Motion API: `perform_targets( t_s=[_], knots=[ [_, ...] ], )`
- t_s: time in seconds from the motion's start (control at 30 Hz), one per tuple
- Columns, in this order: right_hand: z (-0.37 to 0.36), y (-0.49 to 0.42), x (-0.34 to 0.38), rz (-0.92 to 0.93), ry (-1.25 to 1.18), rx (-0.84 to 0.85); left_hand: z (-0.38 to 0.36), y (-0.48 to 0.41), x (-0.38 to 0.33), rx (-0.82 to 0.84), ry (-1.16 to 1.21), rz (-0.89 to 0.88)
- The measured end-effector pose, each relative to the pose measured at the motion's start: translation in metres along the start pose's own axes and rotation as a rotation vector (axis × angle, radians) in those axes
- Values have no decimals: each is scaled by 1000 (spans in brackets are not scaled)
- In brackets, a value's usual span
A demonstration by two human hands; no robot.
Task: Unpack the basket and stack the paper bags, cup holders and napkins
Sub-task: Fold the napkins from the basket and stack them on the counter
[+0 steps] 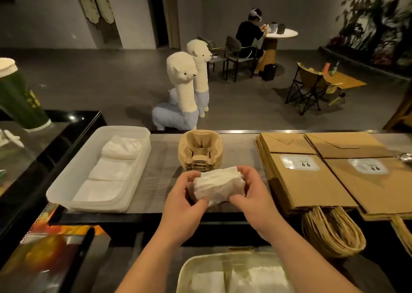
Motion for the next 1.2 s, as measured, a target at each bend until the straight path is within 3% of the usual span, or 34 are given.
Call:
perform_targets(
  t_s=[0.13,0.27,0.53,0.6,0.8,0.93,1.2],
  knots=[
    [-8,-2,-5,41,-173,-69,-12,0,-7,-48,42,-19],
    [0,-3,1,137,-81,-281,-18,2,-7,-73,29,-11],
    [-2,-15,2,144,-86,-404,-19,-3,-15,-88,96,15],
    [-3,-17,2,127,-131,-343,-18,-4,-17,-87,91,1],
    [-5,-12,-1,-3,-162,113,-19,-11,-11,-98,148,66],
    [5,-11,2,62,43,-31,-16,-9,-5,-146,144,69],
    [-7,-14,5,68,-70,-41,-21,-7,-8,-68,76,54]
  ],
)
Point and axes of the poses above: each hand's wrist, its own y-axis away from the middle knuckle, its own z-axis out of the back of the hand, x = y × z, the point moved 7 cm from there along -y, towards the middle knuckle, and after that the axes turned 15 degrees about -y, right-handed, at the moved point
